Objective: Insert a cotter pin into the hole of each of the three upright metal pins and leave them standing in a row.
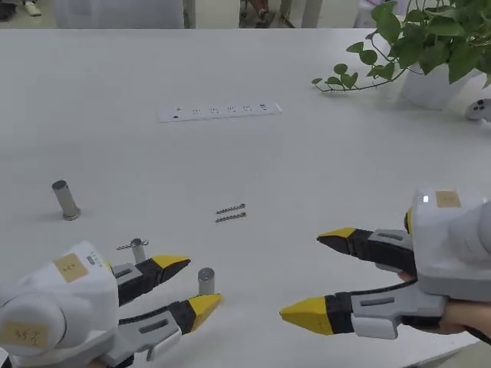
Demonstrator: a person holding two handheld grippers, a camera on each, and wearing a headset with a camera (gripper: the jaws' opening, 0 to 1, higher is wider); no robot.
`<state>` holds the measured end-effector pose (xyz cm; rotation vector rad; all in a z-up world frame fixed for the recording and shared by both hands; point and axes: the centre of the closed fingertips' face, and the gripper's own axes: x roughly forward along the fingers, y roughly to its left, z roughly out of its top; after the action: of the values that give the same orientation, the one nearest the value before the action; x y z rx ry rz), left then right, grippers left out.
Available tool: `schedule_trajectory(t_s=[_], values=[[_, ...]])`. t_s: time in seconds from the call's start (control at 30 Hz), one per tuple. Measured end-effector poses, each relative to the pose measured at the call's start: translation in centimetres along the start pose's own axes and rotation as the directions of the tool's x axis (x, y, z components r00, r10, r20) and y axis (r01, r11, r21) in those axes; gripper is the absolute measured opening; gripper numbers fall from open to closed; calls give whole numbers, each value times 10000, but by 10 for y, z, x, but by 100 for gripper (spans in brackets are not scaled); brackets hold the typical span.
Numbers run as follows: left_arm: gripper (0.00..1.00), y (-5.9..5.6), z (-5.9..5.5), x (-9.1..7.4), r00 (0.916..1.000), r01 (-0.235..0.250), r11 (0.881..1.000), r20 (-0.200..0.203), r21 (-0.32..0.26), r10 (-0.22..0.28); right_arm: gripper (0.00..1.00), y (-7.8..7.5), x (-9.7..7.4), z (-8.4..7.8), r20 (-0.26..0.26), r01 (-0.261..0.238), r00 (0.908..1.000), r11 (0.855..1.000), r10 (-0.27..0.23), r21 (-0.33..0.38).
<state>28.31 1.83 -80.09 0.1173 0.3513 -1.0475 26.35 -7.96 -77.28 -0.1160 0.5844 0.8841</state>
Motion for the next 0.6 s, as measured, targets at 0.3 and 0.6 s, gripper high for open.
schedule_trajectory(t_s=[0.3, 0.6], values=[[48, -2, 2, -12, 9999, 34, 9996, 122, -264, -30, 66, -9, 14, 13, -523, -433, 9979, 9961, 393, -773], [55, -3, 0, -23, 9996, -185, 9987, 209, -465, 195, 55, -17, 29, 15, -1319, -896, 9887, 9855, 706, -1442]])
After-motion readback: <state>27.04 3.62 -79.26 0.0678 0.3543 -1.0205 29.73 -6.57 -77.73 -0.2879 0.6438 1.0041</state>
